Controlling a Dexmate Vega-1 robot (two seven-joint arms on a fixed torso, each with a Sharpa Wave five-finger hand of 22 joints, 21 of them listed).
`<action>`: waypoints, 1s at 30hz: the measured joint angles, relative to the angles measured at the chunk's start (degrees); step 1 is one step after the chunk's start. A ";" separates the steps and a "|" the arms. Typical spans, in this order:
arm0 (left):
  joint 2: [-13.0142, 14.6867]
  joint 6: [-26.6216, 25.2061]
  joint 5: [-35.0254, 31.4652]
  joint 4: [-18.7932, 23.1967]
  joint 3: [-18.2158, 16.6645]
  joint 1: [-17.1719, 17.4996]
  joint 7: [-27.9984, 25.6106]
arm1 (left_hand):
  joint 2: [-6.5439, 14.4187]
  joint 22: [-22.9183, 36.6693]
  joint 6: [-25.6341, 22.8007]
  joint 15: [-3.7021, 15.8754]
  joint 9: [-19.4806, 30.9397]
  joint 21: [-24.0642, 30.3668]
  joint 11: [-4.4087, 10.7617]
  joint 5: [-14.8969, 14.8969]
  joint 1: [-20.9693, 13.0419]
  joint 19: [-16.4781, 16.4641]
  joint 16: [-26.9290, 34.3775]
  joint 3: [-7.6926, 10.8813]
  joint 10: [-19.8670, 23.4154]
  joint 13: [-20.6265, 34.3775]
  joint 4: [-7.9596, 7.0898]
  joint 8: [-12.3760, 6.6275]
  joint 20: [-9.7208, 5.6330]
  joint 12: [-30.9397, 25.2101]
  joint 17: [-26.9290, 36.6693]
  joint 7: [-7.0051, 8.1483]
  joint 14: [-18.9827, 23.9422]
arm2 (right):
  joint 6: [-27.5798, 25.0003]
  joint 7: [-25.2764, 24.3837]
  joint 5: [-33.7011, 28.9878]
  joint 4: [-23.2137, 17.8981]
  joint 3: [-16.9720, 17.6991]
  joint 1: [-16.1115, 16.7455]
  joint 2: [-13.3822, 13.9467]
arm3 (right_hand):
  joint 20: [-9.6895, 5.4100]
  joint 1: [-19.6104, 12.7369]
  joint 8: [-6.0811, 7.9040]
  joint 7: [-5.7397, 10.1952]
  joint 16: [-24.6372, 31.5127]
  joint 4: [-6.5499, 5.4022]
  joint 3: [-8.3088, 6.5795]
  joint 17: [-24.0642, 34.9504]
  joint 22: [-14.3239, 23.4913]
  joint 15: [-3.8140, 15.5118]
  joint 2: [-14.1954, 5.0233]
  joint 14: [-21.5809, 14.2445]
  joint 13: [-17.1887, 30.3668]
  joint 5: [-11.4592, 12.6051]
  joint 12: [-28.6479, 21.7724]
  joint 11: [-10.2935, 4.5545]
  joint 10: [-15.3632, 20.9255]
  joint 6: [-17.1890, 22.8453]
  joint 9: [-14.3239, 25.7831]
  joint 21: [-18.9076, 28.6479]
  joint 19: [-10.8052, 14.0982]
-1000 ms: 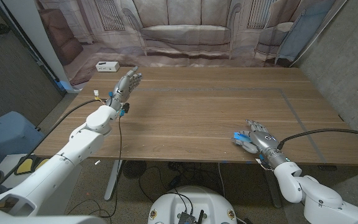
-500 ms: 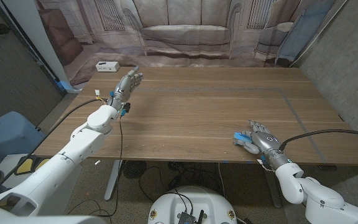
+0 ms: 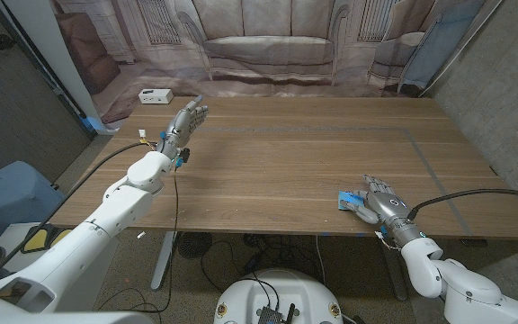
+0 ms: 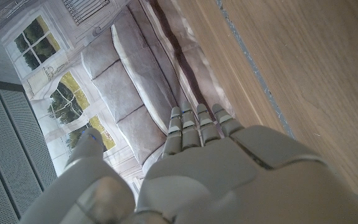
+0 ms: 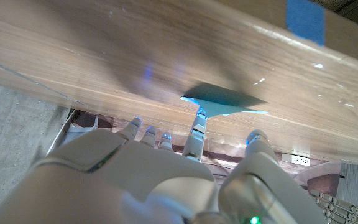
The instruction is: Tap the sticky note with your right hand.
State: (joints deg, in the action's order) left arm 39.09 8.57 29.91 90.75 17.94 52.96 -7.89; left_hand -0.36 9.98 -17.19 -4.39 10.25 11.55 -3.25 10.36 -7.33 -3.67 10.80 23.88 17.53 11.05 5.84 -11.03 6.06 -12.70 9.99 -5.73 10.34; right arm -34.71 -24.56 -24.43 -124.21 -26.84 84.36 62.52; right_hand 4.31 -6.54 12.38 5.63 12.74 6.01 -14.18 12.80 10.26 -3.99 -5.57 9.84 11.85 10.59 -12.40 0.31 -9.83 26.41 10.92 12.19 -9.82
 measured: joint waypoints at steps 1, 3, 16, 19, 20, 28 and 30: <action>-0.01 0.00 0.00 0.00 0.01 -0.01 0.01 | 0.00 0.00 0.00 0.00 0.00 0.00 0.08 0.00 0.00 0.00 0.00 0.00 0.09 0.00 0.00 0.00 0.00 0.00 0.00 0.00 0.00 | -0.04 -0.15 0.10 -0.03 0.06 0.08 0.04 | 0.00 -0.06 0.00 0.00 0.00 0.00 0.00 0.00 0.00 0.00 0.06 0.00 0.00 0.00 -0.30 0.00 0.00 0.00 0.05 0.00 0.00; -0.03 0.00 0.00 0.00 0.02 -0.01 0.05 | 0.00 0.00 0.00 0.00 0.00 0.00 0.08 0.00 0.00 0.00 0.00 0.00 0.09 0.00 0.00 0.00 0.00 0.00 0.00 0.00 0.00 | -0.15 -0.40 0.22 -0.09 0.15 0.21 0.12 | 0.00 -0.06 0.00 0.00 0.17 0.00 0.00 0.00 0.00 0.00 0.06 0.00 0.00 0.00 -0.41 0.00 0.00 0.01 0.04 0.00 0.00; -0.08 -0.01 0.04 -0.04 0.04 -0.02 0.08 | 0.00 0.00 0.00 0.00 0.00 0.00 0.08 0.00 0.00 0.00 0.00 0.00 0.09 0.00 0.00 0.00 0.00 0.00 0.00 0.00 0.00 | -0.30 -1.46 0.97 -0.38 0.71 0.88 0.69 | 0.31 -0.06 0.01 0.11 0.22 0.00 0.00 0.00 0.00 0.00 0.06 0.00 0.00 0.00 -0.41 0.00 0.00 0.52 0.00 0.00 -0.32; -0.09 0.00 0.05 -0.05 0.07 -0.01 0.09 | 0.00 0.00 0.00 0.00 0.00 0.00 -0.12 0.00 0.00 0.00 0.00 0.00 0.29 0.00 0.00 0.00 0.00 0.00 0.00 0.00 0.00 | -0.32 -1.60 1.16 -0.44 0.83 1.03 0.79 | 0.31 -0.06 0.01 0.11 0.22 0.00 0.00 0.00 0.00 0.00 0.06 0.00 0.00 0.00 -0.41 0.00 0.00 0.52 0.00 0.00 -0.32; -0.09 0.00 0.05 -0.05 0.09 -0.01 0.10 | 0.00 0.00 0.00 0.00 0.00 0.00 -0.12 0.00 0.00 0.00 0.00 0.00 0.29 0.00 0.00 0.00 0.00 0.00 0.00 0.00 0.00 | -0.33 -1.64 1.22 -0.45 0.88 1.11 0.85 | 0.31 -0.06 0.01 0.11 0.22 0.00 0.00 0.00 0.00 0.00 0.06 0.00 0.00 0.00 -0.41 0.00 0.00 0.52 0.00 0.00 -0.32; -0.13 0.00 0.00 -0.11 0.32 -0.19 0.22 | 0.00 0.00 -0.23 0.00 0.00 0.00 -0.12 0.00 0.00 0.00 0.00 0.00 0.29 0.00 0.00 0.00 0.00 0.00 0.00 -0.23 0.00 | -0.63 -2.11 1.74 -0.50 1.21 1.56 1.06 | 0.62 -0.06 0.01 0.11 0.22 0.00 0.00 0.00 0.00 0.00 0.06 0.00 0.00 0.00 -0.41 0.00 0.00 0.51 0.00 0.00 0.00; -0.15 0.00 -0.03 -0.12 0.36 -0.23 0.26 | 0.00 0.00 -0.32 0.00 0.00 0.00 -0.12 0.00 0.00 0.00 0.00 0.00 0.29 0.00 0.00 0.00 0.00 0.00 0.00 -0.32 0.00 | -0.76 -2.28 1.90 -0.51 1.29 1.69 1.09 | 0.62 -0.06 0.01 0.11 0.22 0.00 0.00 0.00 0.00 0.00 0.06 0.00 0.00 0.00 -0.41 0.00 0.00 0.51 0.00 0.00 0.00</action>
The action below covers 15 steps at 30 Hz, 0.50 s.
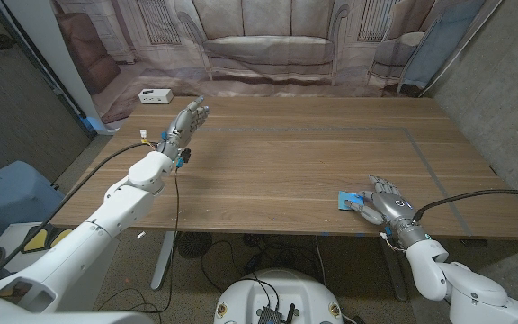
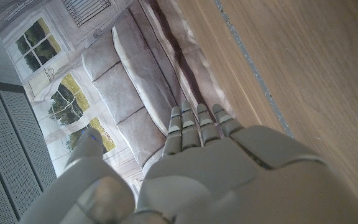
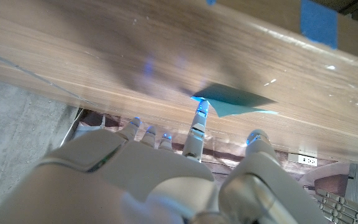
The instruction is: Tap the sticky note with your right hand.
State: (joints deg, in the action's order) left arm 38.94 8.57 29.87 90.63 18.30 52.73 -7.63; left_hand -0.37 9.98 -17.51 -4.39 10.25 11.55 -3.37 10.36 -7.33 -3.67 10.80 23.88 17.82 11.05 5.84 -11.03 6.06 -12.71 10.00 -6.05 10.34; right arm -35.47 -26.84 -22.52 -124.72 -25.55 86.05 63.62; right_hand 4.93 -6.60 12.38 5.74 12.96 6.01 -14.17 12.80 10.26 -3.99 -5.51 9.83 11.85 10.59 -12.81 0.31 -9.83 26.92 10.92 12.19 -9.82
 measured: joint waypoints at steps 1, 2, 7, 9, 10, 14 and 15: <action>-0.01 0.00 -0.01 0.00 0.03 -0.03 0.01 | 0.00 0.00 0.00 0.00 0.00 0.00 0.00 0.00 0.00 0.00 0.00 0.00 0.00 0.00 0.00 0.00 0.00 0.00 0.00 0.00 0.00 | -0.02 -0.06 0.06 0.00 0.04 0.07 0.01 | 0.00 0.00 0.00 0.00 0.00 0.00 0.00 0.00 0.00 0.00 0.00 0.00 0.00 0.00 0.00 0.00 0.00 0.00 0.00 0.00 0.00; -0.02 0.00 -0.02 0.00 0.05 -0.08 0.01 | 0.00 0.00 0.00 0.00 0.00 0.00 0.00 0.00 0.00 0.00 0.00 0.00 0.00 0.00 0.00 0.00 0.00 0.00 0.00 0.00 0.00 | -0.09 -0.14 0.16 0.00 0.08 0.11 0.02 | 0.00 0.00 0.00 0.00 0.00 0.00 0.00 0.00 0.00 0.00 0.00 0.00 0.00 0.00 0.00 0.00 0.00 0.00 0.00 0.00 0.00; -0.06 -0.01 -0.06 -0.01 0.09 -0.11 0.01 | 0.00 0.00 0.00 0.00 0.00 0.00 0.00 0.00 0.00 0.00 0.00 0.00 0.00 0.00 0.00 0.00 0.00 0.19 0.00 0.00 0.00 | -0.27 -0.35 0.46 0.03 0.16 0.25 0.06 | 0.00 0.00 0.00 -0.31 0.00 0.24 -0.24 0.00 0.00 0.00 0.00 0.00 0.00 0.00 0.00 0.00 0.00 0.31 0.00 0.00 0.00; -0.07 -0.02 -0.09 -0.01 0.10 -0.11 0.01 | 0.00 0.00 0.00 0.00 0.00 0.00 0.00 0.00 0.00 0.00 0.00 0.00 0.00 0.00 0.00 0.00 0.00 0.22 0.00 0.00 0.00 | -0.36 -0.46 0.66 0.14 0.19 0.29 0.07 | 0.00 0.00 0.00 -0.31 0.00 0.24 -0.24 0.00 0.00 0.00 0.00 0.00 0.00 0.00 0.00 0.00 0.00 0.31 0.00 0.00 0.00; -0.07 -0.03 -0.11 -0.01 0.10 -0.11 0.00 | 0.00 0.00 0.00 0.00 0.00 0.00 0.00 0.00 0.00 0.00 0.00 0.00 0.00 0.00 0.00 0.00 0.00 0.22 0.00 0.00 0.00 | -0.37 -0.48 0.69 0.16 0.20 0.30 0.07 | 0.00 0.00 -0.01 -0.30 0.00 0.24 -0.24 0.00 0.00 0.00 0.00 0.00 0.00 0.00 0.00 0.00 0.00 0.30 -0.01 0.00 0.00; -0.07 -0.10 -0.18 0.07 0.10 -0.11 -0.10 | 0.00 0.00 0.00 0.00 0.00 0.00 0.00 0.00 0.00 0.00 0.00 0.00 0.00 0.00 0.00 0.00 0.00 0.22 0.00 0.00 0.00 | -0.47 -0.75 1.05 0.32 0.37 0.44 0.12 | -0.01 0.00 -0.01 -0.29 0.00 0.24 -0.24 0.00 0.00 0.00 0.00 0.00 0.00 0.00 0.00 0.21 0.21 0.30 -0.06 0.00 0.00; -0.07 -0.12 -0.19 0.12 0.10 -0.11 -0.13 | 0.00 0.00 0.00 0.00 0.00 0.00 0.00 0.00 0.00 0.00 0.00 0.00 0.00 0.00 0.00 0.00 0.00 0.22 0.00 0.00 0.00 | -0.52 -0.83 1.17 0.35 0.41 0.49 0.13 | -0.01 0.00 -0.02 -0.29 0.00 0.24 -0.24 0.00 0.00 0.00 0.00 0.00 0.00 0.00 0.00 0.21 0.21 0.30 -0.08 0.00 0.00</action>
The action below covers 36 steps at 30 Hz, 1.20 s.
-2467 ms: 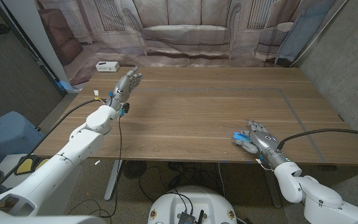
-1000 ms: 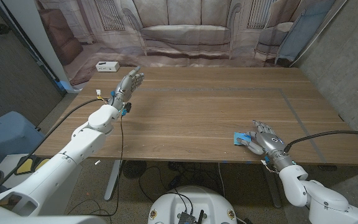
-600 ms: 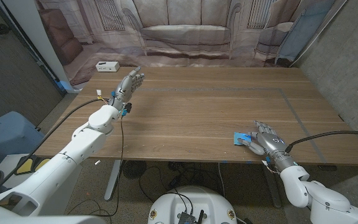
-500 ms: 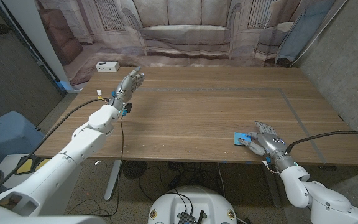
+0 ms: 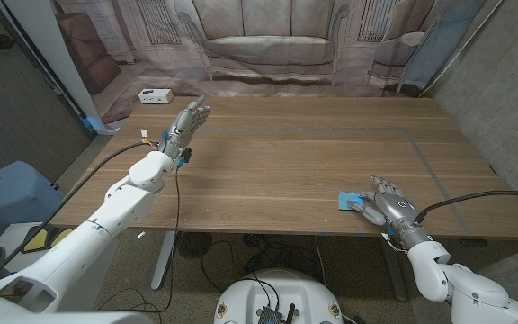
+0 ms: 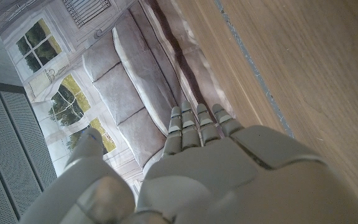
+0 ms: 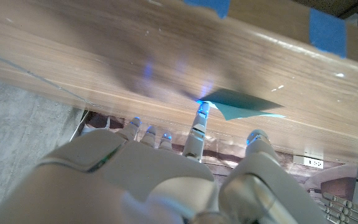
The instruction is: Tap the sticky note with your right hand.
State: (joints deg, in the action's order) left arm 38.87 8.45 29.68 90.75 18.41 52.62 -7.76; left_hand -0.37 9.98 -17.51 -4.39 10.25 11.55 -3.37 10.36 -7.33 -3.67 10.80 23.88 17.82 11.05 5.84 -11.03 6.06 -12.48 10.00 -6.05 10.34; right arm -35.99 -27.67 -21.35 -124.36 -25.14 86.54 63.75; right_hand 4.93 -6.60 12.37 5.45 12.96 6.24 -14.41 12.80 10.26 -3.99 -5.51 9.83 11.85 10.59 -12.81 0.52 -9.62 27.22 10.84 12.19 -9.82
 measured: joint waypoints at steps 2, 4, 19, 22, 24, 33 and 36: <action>0.00 -0.03 -0.03 0.08 0.00 0.01 -0.03 | 0.00 0.00 0.00 0.00 0.00 0.00 0.00 0.00 0.00 0.00 0.00 0.00 0.00 0.00 0.00 0.00 0.00 0.00 0.00 0.00 0.00 | -0.04 -0.12 0.15 0.04 0.05 0.08 0.04 | 0.00 0.00 -0.04 0.01 0.00 0.00 0.00 0.00 0.00 0.00 0.00 0.00 0.00 0.00 0.00 0.00 0.00 0.00 -0.06 0.00 0.00; 0.00 -0.03 -0.05 0.10 0.00 0.01 -0.04 | 0.00 0.00 0.00 0.00 0.00 0.00 0.00 0.00 0.00 0.00 0.00 0.00 0.00 0.00 0.00 0.00 0.00 0.00 0.00 0.00 0.00 | -0.07 -0.20 0.24 0.08 0.11 0.15 0.06 | 0.00 0.00 -0.04 0.01 0.00 0.00 0.00 0.00 0.00 0.00 0.00 0.00 0.00 0.00 0.00 0.00 0.00 -0.01 -0.07 0.00 0.00; -0.38 -0.04 -0.10 -0.18 0.21 -0.29 -0.02 | 0.02 0.00 0.00 0.00 0.00 0.00 0.00 0.00 0.02 0.00 0.00 0.01 0.00 0.00 0.36 0.00 0.00 -0.01 0.00 0.00 0.00 | -0.68 -1.50 1.58 0.17 0.97 1.05 0.17 | 0.00 0.00 -0.22 -0.01 0.40 0.00 0.00 0.00 0.00 0.00 0.00 0.00 0.00 0.00 0.00 0.31 0.31 0.64 -0.02 0.45 0.00; -0.49 0.06 -0.11 -0.34 0.25 -0.40 0.01 | 0.38 0.00 0.00 0.00 0.00 0.00 0.00 0.00 0.38 0.00 0.00 0.01 0.00 0.00 0.36 0.00 0.00 -0.01 0.00 0.00 0.00 | -0.72 -1.63 1.76 0.17 1.04 1.08 0.18 | 0.00 0.00 -0.22 -0.01 0.40 0.00 0.00 0.00 0.00 0.00 0.00 0.00 0.00 0.00 0.00 0.31 0.31 0.64 0.01 0.45 0.00; -0.55 0.10 -0.11 -0.44 0.26 -0.46 0.02 | 0.38 0.00 0.00 0.00 0.00 0.00 0.00 0.00 0.38 0.00 0.00 0.01 0.00 0.00 0.36 0.00 0.00 -0.04 0.00 0.00 0.00 | -0.73 -1.75 1.85 0.17 1.08 1.08 0.22 | 0.00 -0.22 -0.22 -0.01 0.40 0.00 0.00 0.00 0.00 0.00 0.22 0.00 0.00 0.00 0.00 0.31 0.31 0.64 0.08 0.45 0.00; -0.70 0.28 -0.11 -0.60 0.29 -0.65 0.01 | 0.38 0.00 0.00 0.00 0.00 0.00 0.00 0.00 0.38 0.30 0.00 0.01 0.00 0.00 0.36 0.00 0.29 -0.04 0.00 0.00 0.00 | -0.66 -2.42 2.04 0.25 1.59 1.25 0.44 | 0.63 -0.22 -0.51 0.34 0.40 0.24 -0.24 0.00 0.00 0.00 0.22 0.00 0.00 0.00 0.00 0.62 0.62 0.27 0.08 0.45 -0.01; -0.75 0.29 -0.11 -0.66 0.30 -0.69 -0.02 | 0.38 0.00 -0.01 0.00 0.00 0.00 0.00 0.00 0.38 0.30 0.00 0.01 0.00 0.00 0.36 0.00 0.29 -0.04 0.00 0.02 0.00 | -0.22 -2.76 2.05 0.25 1.84 1.39 0.49 | 0.63 -0.22 -0.73 0.60 0.40 0.24 -0.24 0.00 0.00 0.00 0.22 0.00 0.00 0.00 0.00 0.62 0.62 -0.02 0.08 0.45 -0.01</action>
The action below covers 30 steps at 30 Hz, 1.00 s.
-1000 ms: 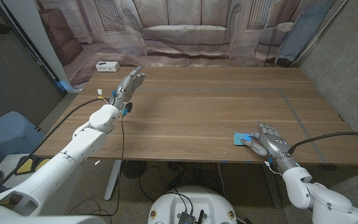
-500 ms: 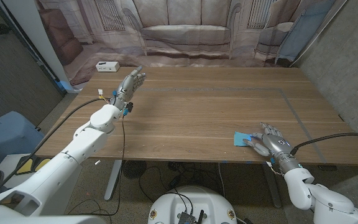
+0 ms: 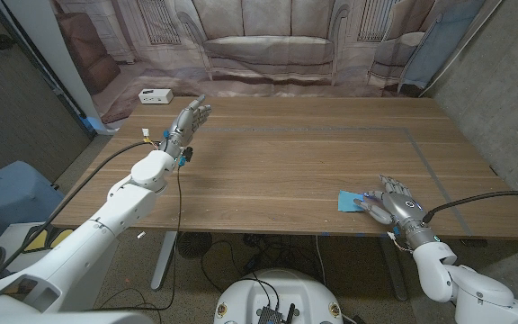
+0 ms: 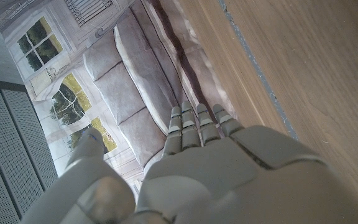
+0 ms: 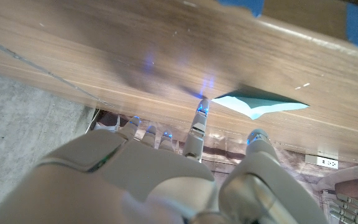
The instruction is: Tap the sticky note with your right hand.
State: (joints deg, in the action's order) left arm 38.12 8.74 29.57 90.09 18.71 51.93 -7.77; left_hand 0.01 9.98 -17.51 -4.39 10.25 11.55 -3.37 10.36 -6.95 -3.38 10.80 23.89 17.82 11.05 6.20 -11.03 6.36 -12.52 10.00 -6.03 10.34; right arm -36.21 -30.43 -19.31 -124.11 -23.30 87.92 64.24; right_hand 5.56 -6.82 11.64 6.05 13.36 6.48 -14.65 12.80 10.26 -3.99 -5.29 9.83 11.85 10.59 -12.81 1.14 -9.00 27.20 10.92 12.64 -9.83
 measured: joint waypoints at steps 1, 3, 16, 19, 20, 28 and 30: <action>0.00 0.00 0.00 0.00 0.00 0.00 -0.02 | 0.00 0.00 -0.10 0.00 0.00 0.00 0.00 0.00 0.00 0.00 0.00 0.00 0.00 0.00 0.00 0.00 0.00 0.00 0.00 0.10 0.00 | 0.00 0.00 0.00 0.00 0.10 0.05 0.01 | 0.00 0.00 -0.20 0.04 0.00 0.00 0.00 0.00 0.00 0.00 0.00 0.00 0.00 0.00 0.00 0.00 0.00 -0.37 0.00 0.00 0.00; 0.00 0.00 0.00 0.00 0.00 0.00 -0.06 | 0.00 0.00 -0.23 0.00 0.00 0.00 0.00 0.00 0.00 0.00 0.00 0.00 0.00 0.00 0.00 0.00 0.00 0.00 0.00 0.23 0.00 | 0.00 0.00 0.00 0.00 0.21 0.13 0.02 | 0.00 0.00 -0.36 -0.31 0.00 0.00 0.00 0.00 0.00 0.00 0.00 0.00 0.00 0.00 0.00 0.00 0.00 -0.72 0.00 0.00 0.00; -0.05 0.05 0.10 -0.02 -0.20 0.17 -0.46 | 0.00 0.00 -0.30 0.00 0.00 0.00 0.00 0.00 0.00 0.00 0.00 0.01 0.00 0.00 -0.01 0.00 0.00 0.00 0.00 0.30 0.00 | 1.90 -1.75 -0.36 -0.03 1.08 0.62 -0.37 | 0.19 -0.54 -1.49 0.22 0.44 0.17 -0.17 0.00 0.00 0.00 0.08 0.00 0.00 0.00 0.00 0.09 1.14 -4.99 0.00 0.00 -0.20; -0.03 0.11 0.15 0.01 -0.33 0.26 -0.49 | 0.00 0.00 -0.30 0.00 0.00 0.00 0.00 0.00 0.00 0.00 0.00 0.01 0.00 0.00 -0.01 0.00 0.00 0.00 0.00 0.30 0.00 | 2.74 -2.72 -0.90 -0.03 1.26 0.79 -0.58 | 0.42 -0.84 -1.99 0.16 0.44 0.49 -0.49 -0.11 0.00 0.00 0.37 0.00 0.00 0.00 0.00 0.10 1.76 -8.82 0.10 0.00 0.02; -0.02 0.16 0.17 0.01 -0.36 0.29 -0.49 | 0.00 0.00 -0.30 0.00 0.00 0.00 0.00 0.00 0.00 0.00 0.00 0.01 0.00 0.00 -0.01 0.00 0.00 0.00 0.00 0.30 0.00 | 2.89 -2.91 -0.99 -0.03 1.40 0.91 -0.70 | 0.42 -1.09 -2.15 -0.20 0.44 0.63 -0.63 -0.23 0.00 0.00 0.12 0.00 -0.07 -0.12 0.00 0.29 1.95 -11.19 0.06 0.00 0.03; 0.04 0.29 0.29 0.01 -0.46 0.32 -0.41 | 0.00 0.00 -0.30 0.00 0.00 0.00 0.00 0.00 0.00 0.00 0.00 0.01 0.00 0.00 0.31 0.00 0.00 0.00 0.00 0.30 0.00 | 3.84 -3.58 -1.12 0.05 2.06 1.47 -1.25 | 0.41 -1.81 -2.15 -3.02 0.16 0.87 -0.87 -0.30 0.00 0.00 0.00 0.00 -0.13 -0.22 0.73 1.60 1.87 -30.88 -0.01 0.00 0.02; 0.06 0.32 0.33 0.01 -0.47 0.33 -0.33 | 0.00 0.00 -0.30 0.00 0.00 0.00 0.00 0.00 0.00 0.00 0.00 0.01 0.00 0.00 0.32 0.00 0.00 0.00 0.00 0.30 0.00 | 4.48 -3.95 -1.12 0.17 2.30 1.65 -1.45 | 0.40 -1.81 -2.15 -3.44 -0.24 0.87 -0.87 -0.30 0.00 0.00 0.00 0.00 -0.13 -0.43 0.84 1.83 0.97 -32.54 -0.01 0.00 0.02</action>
State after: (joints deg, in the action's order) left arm 38.18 9.06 29.90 90.10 18.24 52.26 -8.10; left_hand 0.01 9.98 -17.81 -4.39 10.25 11.55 -3.37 10.36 -6.95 -3.38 10.80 23.90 17.82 11.05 6.51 -11.03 6.35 -12.53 10.00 -5.73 10.34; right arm -31.73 -34.38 -20.42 -123.94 -21.00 89.57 62.79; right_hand 5.96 -8.63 9.49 2.60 13.12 7.35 -15.52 12.50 10.26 -3.98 -5.29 9.84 11.71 10.17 -11.97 2.98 -8.02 -5.34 10.91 12.64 -9.82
